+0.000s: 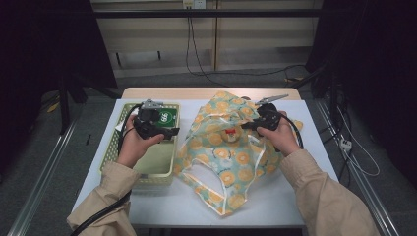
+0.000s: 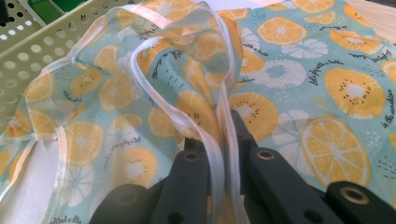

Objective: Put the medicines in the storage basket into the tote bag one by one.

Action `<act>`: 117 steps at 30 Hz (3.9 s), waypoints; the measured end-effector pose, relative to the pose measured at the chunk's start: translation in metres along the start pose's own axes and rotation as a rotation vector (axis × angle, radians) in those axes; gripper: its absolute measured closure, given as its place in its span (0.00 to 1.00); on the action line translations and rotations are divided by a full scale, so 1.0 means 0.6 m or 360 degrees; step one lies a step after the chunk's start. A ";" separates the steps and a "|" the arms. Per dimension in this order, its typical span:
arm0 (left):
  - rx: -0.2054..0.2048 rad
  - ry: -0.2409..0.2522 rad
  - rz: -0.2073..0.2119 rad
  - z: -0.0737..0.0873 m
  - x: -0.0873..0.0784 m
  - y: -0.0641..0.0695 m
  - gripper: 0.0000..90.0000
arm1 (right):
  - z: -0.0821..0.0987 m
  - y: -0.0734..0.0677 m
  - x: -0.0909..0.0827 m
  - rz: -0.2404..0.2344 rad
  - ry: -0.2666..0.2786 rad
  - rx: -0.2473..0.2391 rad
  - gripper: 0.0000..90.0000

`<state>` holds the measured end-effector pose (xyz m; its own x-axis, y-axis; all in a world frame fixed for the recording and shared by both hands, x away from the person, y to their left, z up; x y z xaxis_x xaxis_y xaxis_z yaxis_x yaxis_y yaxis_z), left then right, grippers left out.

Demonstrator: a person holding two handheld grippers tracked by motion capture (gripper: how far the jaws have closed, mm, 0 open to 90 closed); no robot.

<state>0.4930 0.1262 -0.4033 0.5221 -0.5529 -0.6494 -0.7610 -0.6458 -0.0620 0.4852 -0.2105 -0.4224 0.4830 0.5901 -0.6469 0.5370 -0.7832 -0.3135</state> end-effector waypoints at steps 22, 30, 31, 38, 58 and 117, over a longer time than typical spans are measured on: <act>-0.0098 -0.0062 -0.0138 0.026 0.043 -0.050 0.09 | 0.002 0.003 0.005 -0.0020 -0.0009 0.0000 0.98; -0.0094 -0.0084 -0.0185 0.016 0.057 -0.047 0.04 | 0.003 0.006 0.005 -0.0022 -0.0012 0.0011 0.98; -0.0092 -0.0091 -0.0191 0.016 0.058 -0.048 0.04 | 0.003 0.006 0.005 -0.0025 -0.0011 0.0010 0.98; -0.0148 -0.0090 -0.0188 0.028 0.055 -0.057 0.05 | 0.005 0.007 0.005 -0.0023 -0.0008 0.0015 0.98; -0.0179 -0.0180 -0.0312 0.037 0.071 -0.068 0.04 | 0.006 0.010 0.005 -0.0024 -0.0009 0.0014 0.98; 0.0118 0.0139 0.0205 -0.110 -0.070 0.110 0.18 | 0.001 0.011 -0.006 0.0015 0.0017 0.0031 0.98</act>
<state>0.4462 0.0722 -0.3301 0.4477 -0.6743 -0.5872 -0.8484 -0.5278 -0.0407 0.4864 -0.2180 -0.4223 0.4957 0.5845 -0.6423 0.5186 -0.7925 -0.3209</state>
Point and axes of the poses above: each handheld gripper's, and its own axes: x roughly forward along the jaws, z roughly out of its underside, y roughly to its right, the point moved 5 cm from there along x, roughly forward along the jaws, and after that the axes turned 8 degrees about x, right-handed, at the moved point
